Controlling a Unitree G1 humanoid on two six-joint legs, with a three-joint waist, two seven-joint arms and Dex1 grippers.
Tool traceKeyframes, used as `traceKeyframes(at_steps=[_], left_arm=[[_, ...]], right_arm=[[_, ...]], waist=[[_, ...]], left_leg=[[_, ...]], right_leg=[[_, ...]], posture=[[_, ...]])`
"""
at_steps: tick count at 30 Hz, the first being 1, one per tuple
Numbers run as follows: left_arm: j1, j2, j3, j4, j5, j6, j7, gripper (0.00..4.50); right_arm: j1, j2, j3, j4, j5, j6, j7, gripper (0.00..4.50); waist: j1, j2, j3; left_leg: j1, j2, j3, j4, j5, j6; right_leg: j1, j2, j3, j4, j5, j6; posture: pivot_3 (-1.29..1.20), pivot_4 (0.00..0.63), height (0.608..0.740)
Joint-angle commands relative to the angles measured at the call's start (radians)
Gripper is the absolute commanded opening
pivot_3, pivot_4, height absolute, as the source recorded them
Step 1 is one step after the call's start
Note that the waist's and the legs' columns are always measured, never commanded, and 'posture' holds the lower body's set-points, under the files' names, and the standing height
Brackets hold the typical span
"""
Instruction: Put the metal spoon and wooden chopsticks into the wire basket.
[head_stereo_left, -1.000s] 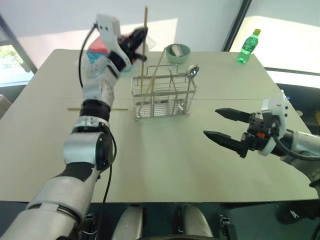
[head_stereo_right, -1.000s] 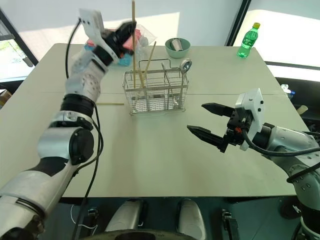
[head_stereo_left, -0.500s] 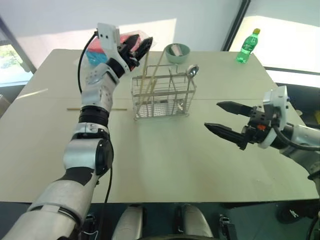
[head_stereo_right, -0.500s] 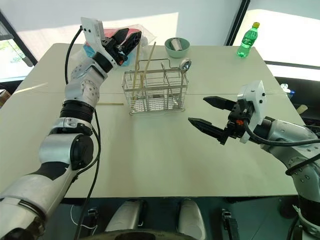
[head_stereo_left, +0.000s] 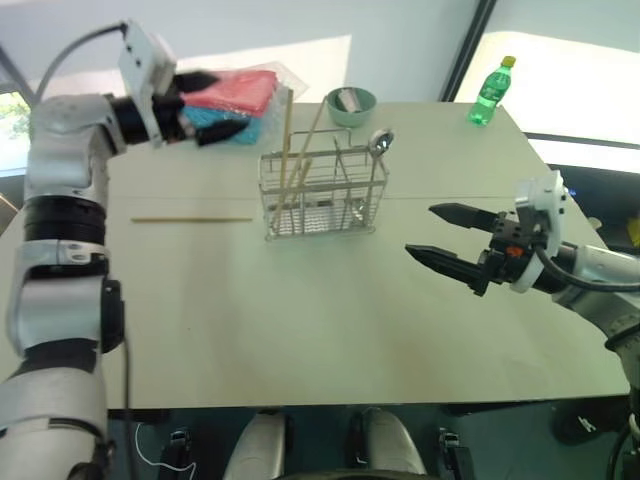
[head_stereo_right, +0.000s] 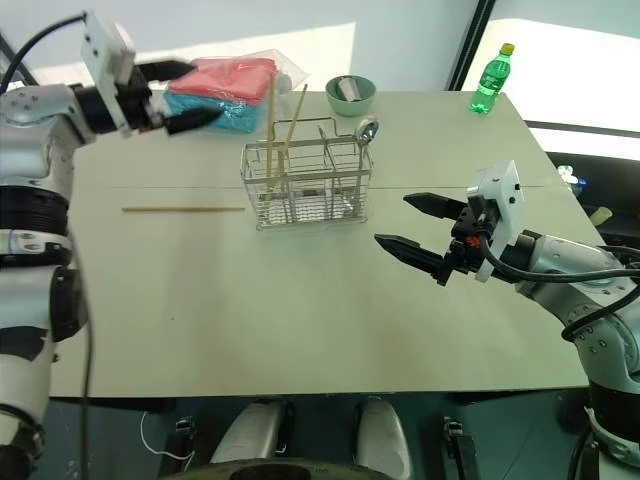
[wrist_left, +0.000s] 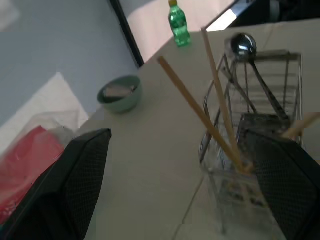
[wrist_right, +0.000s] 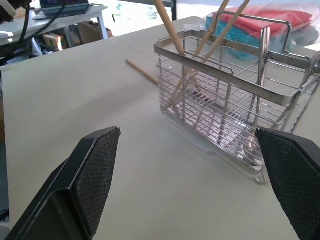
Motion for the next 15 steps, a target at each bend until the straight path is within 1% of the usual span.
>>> traceKeyframes(at_steps=[1,4,7,10,15], left_arm=[[-0.054,0.049,-0.077,0.147,0.12,-0.142,-0.104,4.49],[-0.085,0.058,-0.117,0.254,0.189,-0.219,-0.131,4.49],[-0.088,0.038,-0.15,0.326,0.249,-0.297,-0.113,4.49],[-0.077,0.001,-0.174,0.379,0.302,-0.337,-0.07,4.49],[-0.052,-0.065,-0.191,0.44,0.363,-0.354,0.014,4.49]], right_arm=[[-0.003,0.004,-0.021,-0.021,0.002,-0.014,-0.001,4.5],[0.008,0.006,-0.023,-0.038,0.008,-0.007,-0.013,4.5],[0.029,-0.002,-0.047,-0.056,0.027,0.009,-0.025,4.5],[0.054,-0.012,-0.076,-0.087,0.053,0.034,-0.044,4.5],[0.079,-0.021,-0.12,-0.145,0.117,0.085,-0.102,4.5]], waist=[[0.001,-0.001,0.0],[0.001,-0.002,0.001],[-0.003,-0.002,0.001],[-0.002,-0.002,0.0],[-0.003,-0.002,0.0]], left_leg=[[-0.001,0.0,-0.001,0.0,0.0,0.0],[-0.002,0.0,-0.001,0.0,0.0,0.001],[-0.003,0.0,-0.001,0.0,-0.001,0.001],[-0.002,0.0,0.0,0.0,-0.001,0.002],[-0.002,0.0,0.0,0.001,-0.001,0.002]], right_leg=[[0.0,0.0,0.0,0.0,0.0,0.0],[-0.001,0.0,0.0,0.0,0.0,0.0],[-0.002,0.0,0.0,0.0,0.0,0.0],[-0.002,0.0,0.0,0.0,0.0,0.0],[-0.002,0.0,0.0,0.001,0.0,0.0]], posture=[[0.0,0.15,0.667],[0.0,0.15,0.667],[0.0,0.15,0.667],[0.0,0.15,0.667],[0.0,0.15,0.667]])
